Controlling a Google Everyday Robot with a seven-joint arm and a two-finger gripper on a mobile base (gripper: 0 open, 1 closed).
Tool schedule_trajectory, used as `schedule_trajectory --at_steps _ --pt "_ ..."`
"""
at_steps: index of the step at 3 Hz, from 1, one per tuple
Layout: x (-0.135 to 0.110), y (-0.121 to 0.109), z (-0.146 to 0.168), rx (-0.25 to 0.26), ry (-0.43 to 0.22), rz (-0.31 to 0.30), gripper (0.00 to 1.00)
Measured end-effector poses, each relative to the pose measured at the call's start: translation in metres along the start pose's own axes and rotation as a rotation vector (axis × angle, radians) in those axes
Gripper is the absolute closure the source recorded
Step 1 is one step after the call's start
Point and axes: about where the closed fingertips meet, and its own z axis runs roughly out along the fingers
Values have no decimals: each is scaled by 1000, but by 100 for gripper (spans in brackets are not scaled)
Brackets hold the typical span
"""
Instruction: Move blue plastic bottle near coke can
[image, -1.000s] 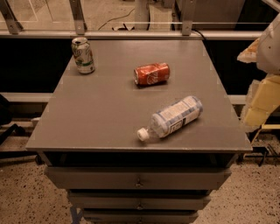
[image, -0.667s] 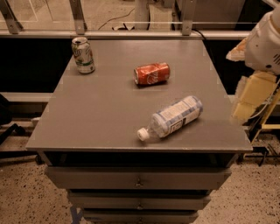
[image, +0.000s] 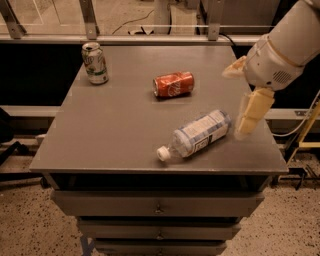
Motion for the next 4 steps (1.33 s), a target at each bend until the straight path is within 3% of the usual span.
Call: schedule_trajectory --at_steps 1,2,4 --pt "-7 4 21 -33 -60 -63 0" --pt "-15 14 43 -84 -75 -112 0" --pt "-17 33 79 -179 -62 -140 0"
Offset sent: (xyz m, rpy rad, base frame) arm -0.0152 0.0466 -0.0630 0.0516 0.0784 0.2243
